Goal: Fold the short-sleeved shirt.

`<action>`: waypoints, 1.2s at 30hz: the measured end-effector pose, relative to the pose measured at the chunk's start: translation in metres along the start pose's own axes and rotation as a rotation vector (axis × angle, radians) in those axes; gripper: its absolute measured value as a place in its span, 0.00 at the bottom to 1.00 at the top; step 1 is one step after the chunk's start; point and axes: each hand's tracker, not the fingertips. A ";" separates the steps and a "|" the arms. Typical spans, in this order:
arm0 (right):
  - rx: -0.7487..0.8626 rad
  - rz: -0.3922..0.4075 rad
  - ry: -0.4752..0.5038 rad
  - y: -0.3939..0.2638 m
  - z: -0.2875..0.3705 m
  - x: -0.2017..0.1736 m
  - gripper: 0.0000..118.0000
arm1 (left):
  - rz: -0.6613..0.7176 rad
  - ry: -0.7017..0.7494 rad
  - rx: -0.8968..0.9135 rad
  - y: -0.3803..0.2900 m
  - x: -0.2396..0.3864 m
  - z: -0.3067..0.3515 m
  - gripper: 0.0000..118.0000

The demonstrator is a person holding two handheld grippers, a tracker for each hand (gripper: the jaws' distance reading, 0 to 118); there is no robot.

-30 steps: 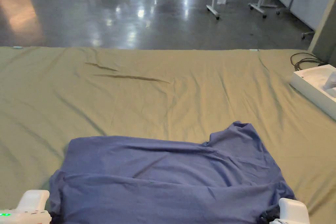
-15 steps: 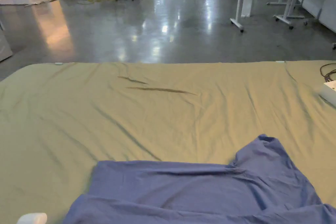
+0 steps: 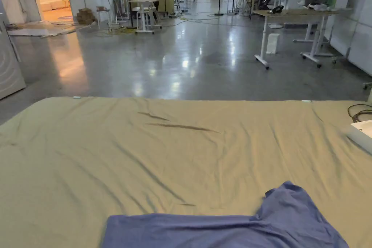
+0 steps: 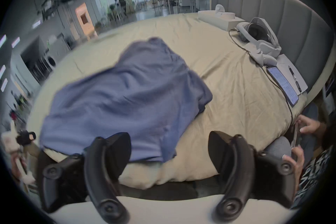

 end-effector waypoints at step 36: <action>0.598 0.398 0.221 0.027 0.160 -0.118 0.00 | -0.207 -0.095 0.589 0.062 0.127 0.168 0.01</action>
